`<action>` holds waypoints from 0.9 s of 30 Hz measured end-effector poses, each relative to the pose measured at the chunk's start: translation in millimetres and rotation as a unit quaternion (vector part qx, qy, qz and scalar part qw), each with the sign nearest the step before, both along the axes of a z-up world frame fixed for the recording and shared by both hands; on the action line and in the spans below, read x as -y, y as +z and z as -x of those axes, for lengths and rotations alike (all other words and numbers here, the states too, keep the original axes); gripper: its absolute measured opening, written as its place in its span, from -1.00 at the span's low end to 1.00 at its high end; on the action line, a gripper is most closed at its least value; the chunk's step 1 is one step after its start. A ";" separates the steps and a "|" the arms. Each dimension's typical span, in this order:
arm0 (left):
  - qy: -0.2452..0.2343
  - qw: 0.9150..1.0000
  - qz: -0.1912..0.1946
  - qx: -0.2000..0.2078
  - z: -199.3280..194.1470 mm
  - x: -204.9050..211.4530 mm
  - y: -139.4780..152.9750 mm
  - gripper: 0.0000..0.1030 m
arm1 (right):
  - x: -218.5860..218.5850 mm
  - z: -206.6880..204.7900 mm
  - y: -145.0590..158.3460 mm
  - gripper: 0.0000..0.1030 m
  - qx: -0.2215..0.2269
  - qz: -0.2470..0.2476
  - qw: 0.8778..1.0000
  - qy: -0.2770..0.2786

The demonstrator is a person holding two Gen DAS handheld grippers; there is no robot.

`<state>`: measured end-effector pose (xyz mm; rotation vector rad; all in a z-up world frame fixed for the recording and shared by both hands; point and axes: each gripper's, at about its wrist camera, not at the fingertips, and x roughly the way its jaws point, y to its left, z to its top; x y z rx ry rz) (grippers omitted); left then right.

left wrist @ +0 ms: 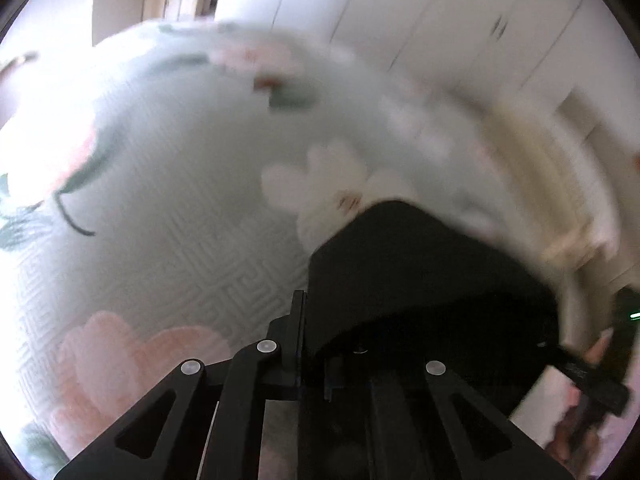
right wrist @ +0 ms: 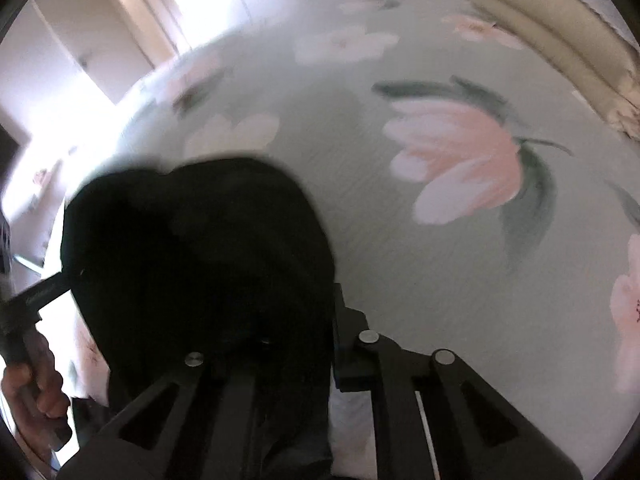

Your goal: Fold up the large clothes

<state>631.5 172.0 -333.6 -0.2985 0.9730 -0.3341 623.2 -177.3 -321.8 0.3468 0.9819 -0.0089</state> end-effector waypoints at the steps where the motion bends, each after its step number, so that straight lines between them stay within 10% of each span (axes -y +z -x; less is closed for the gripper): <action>1: -0.003 0.999 0.037 0.013 12.2 -15.5 9.0 -0.84 | 6.8 11.5 7.8 -0.84 0.016 -0.007 1.000 -0.001; 4: -0.016 0.998 0.059 -0.018 28.5 -36.1 -6.9 -0.75 | 7.7 31.5 3.0 -0.83 0.022 0.003 1.000 0.018; 7: -0.025 0.989 0.021 -0.143 9.9 -35.3 -93.1 -0.72 | -4.9 25.6 -42.9 -0.83 -0.044 0.049 0.997 0.030; 9: -0.014 0.986 0.083 -0.142 8.5 -48.8 -103.9 -0.69 | -2.8 17.3 -81.3 -0.84 -0.095 0.034 0.994 0.037; 14: -0.036 0.994 0.020 -0.102 21.1 -54.6 -76.9 0.19 | 4.1 19.0 -72.5 -0.59 -0.091 0.046 0.994 0.041; 19: -0.053 0.990 -0.004 -0.127 43.8 -85.2 -69.3 0.23 | 25.2 42.4 -52.2 0.00 -0.093 0.014 0.994 0.052; 27: -0.103 0.994 0.000 0.024 58.6 -47.8 39.6 0.25 | -0.3 60.9 33.3 0.18 -0.026 0.048 0.992 0.113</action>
